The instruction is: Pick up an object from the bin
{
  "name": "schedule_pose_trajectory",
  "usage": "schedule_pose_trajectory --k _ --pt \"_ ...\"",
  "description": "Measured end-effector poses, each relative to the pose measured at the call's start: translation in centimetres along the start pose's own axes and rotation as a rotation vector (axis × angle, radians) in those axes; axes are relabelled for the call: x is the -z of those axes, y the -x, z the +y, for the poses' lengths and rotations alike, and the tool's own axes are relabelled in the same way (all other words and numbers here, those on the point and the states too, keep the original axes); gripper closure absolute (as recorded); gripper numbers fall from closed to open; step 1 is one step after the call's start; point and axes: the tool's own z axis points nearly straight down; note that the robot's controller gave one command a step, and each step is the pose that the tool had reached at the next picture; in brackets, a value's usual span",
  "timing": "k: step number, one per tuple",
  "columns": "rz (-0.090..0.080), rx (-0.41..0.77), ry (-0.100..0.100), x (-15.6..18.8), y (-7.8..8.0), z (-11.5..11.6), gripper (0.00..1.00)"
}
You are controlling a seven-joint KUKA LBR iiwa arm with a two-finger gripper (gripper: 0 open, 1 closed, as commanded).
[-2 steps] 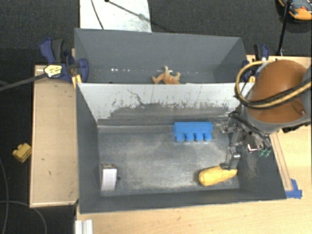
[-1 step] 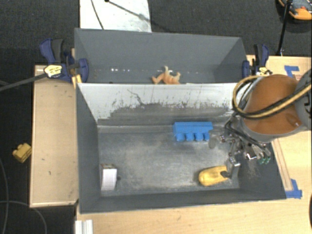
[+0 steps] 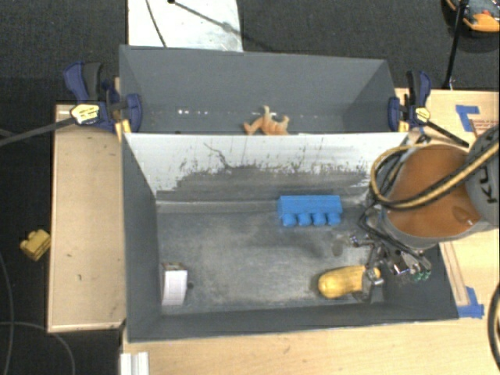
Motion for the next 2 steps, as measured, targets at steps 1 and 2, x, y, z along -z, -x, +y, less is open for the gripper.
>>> schedule_pose_trajectory --k 1,2 --pt "0.003 -0.102 0.002 -2.42 -1.25 -0.88 1.00" --pt "0.004 -0.100 0.002 -2.42 -1.25 -0.88 1.00"
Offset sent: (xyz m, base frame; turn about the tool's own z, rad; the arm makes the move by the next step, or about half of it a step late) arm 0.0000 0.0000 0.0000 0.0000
